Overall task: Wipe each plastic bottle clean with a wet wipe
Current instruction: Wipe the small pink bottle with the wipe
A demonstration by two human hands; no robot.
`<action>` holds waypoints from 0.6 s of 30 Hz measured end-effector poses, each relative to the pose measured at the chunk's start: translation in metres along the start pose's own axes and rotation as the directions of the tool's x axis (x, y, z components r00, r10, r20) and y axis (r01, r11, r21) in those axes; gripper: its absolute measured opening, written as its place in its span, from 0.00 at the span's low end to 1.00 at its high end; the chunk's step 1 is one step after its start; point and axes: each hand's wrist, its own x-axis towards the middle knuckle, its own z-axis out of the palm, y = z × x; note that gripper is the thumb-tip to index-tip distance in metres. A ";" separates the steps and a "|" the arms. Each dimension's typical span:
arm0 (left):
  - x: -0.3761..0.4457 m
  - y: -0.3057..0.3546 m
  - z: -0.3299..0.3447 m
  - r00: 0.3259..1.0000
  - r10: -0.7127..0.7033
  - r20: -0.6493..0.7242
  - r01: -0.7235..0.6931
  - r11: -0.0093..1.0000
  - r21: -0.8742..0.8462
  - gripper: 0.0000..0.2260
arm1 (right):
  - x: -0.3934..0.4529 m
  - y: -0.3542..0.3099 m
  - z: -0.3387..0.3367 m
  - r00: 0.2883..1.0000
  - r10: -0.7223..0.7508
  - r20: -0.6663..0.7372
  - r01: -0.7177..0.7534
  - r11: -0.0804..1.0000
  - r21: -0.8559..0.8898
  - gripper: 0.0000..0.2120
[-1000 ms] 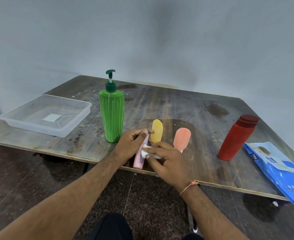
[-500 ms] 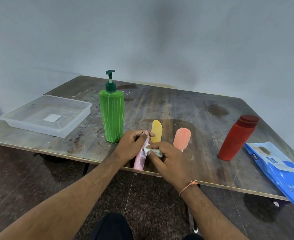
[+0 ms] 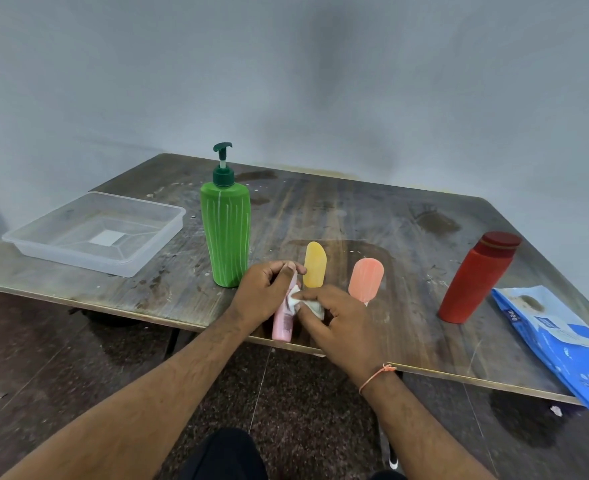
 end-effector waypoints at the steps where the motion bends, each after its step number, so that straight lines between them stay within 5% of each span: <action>1: 0.000 0.000 0.000 1.000 -0.002 -0.003 0.002 1.000 -0.001 0.12 | 0.000 -0.001 -0.001 1.000 -0.017 0.011 0.017 1.000 0.001 0.08; 7: 0.004 -0.006 0.001 0.994 -0.028 -0.107 0.032 0.999 0.037 0.12 | -0.009 -0.003 -0.005 0.986 -0.084 0.142 0.078 0.996 0.045 0.08; 13: -0.001 0.001 0.001 1.000 -0.007 0.009 0.007 1.000 0.023 0.12 | -0.001 -0.005 -0.002 0.999 0.045 0.027 -0.046 0.998 0.039 0.08; 18: -0.002 0.003 0.000 0.999 -0.017 0.038 0.018 1.000 -0.012 0.13 | -0.001 -0.004 -0.002 0.998 0.021 0.067 -0.026 0.998 0.063 0.09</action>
